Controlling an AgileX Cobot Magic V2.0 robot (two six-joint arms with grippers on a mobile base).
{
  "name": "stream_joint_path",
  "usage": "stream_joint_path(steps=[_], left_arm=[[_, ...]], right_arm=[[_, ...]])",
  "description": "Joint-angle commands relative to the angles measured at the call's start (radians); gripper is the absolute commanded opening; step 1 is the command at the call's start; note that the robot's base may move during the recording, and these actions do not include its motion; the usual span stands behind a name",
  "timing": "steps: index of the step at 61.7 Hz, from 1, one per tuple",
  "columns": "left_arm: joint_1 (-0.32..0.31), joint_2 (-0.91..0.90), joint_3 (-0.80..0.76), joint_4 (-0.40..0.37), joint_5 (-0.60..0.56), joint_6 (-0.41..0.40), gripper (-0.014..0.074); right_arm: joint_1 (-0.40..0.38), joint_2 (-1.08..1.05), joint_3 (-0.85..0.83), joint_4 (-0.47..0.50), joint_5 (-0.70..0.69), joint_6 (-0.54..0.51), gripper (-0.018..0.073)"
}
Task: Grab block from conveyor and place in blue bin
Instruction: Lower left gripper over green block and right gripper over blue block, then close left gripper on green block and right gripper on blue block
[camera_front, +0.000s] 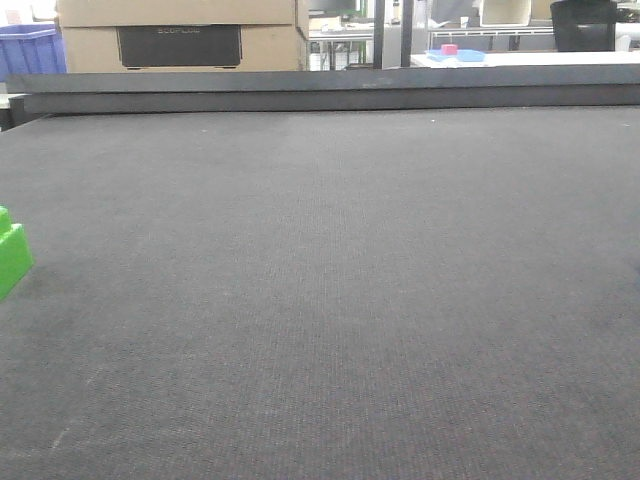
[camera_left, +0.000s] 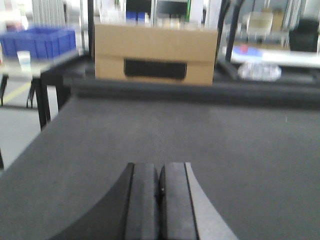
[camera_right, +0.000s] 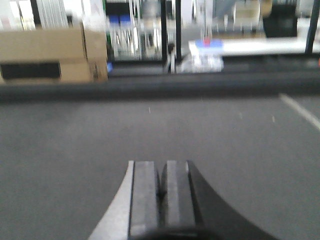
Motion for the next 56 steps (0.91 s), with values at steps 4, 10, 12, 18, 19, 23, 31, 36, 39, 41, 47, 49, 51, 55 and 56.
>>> stream_joint_path(steps=[4,10,12,18,19,23,31,36,39,41,47,49,51,55,56], left_arm=[[0.002,0.242,-0.193,0.001,0.235,0.000,-0.0111],[0.002,0.427,-0.330,-0.001,0.423,0.000,-0.0111],[0.002,0.490,-0.375,-0.003,0.480,0.000,-0.0111],[0.002,0.642,-0.475,-0.003,0.584,0.000,-0.0111],[0.002,0.661,-0.493,-0.003,0.589,0.000,-0.0111],[0.002,0.740,-0.529,-0.003,0.593,0.000,-0.0111],[0.002,0.868,-0.557,-0.028,0.589,0.000,-0.0111],[0.002,0.924,-0.557,-0.029,0.587,0.000,-0.0111],[0.002,0.952,-0.557,-0.029,0.587,0.000,-0.0111],[0.002,0.972,-0.557,-0.029,0.587,0.000,-0.0111],[0.002,1.014,-0.557,-0.036,0.585,0.000,-0.0111],[0.002,1.023,-0.557,-0.041,0.585,0.000,-0.0111],[0.002,1.033,-0.557,-0.048,0.585,0.000,-0.0111],[0.002,1.046,-0.557,-0.063,0.585,0.000,-0.0111],[0.002,1.048,-0.557,-0.065,0.585,0.000,-0.0111]], right_arm=[[-0.007,0.225,-0.182,0.004,0.221,0.000,-0.0162],[-0.007,0.380,-0.295,0.004,0.336,0.000,-0.0162],[-0.007,0.449,-0.333,0.004,0.390,0.000,-0.0162],[-0.007,0.603,-0.435,0.004,0.528,0.000,-0.0162],[-0.007,0.625,-0.448,0.004,0.561,0.000,-0.0162],[-0.007,0.710,-0.501,0.004,0.637,0.000,-0.0162],[-0.007,0.883,-0.566,0.004,0.704,0.000,-0.0162],[-0.007,0.955,-0.582,0.004,0.696,0.000,-0.0162],[-0.007,0.988,-0.585,0.004,0.696,0.000,-0.0162],[-0.007,1.013,-0.585,0.004,0.689,0.000,-0.0162],[-0.007,1.076,-0.585,0.012,0.656,0.000,-0.0162],[-0.007,1.094,-0.585,0.017,0.637,0.000,-0.0162],[-0.007,1.112,-0.585,0.019,0.625,0.000,-0.0160],[-0.007,1.151,-0.585,0.025,0.608,0.000,-0.0116],[-0.007,1.159,-0.585,0.027,0.606,0.000,-0.0097]])
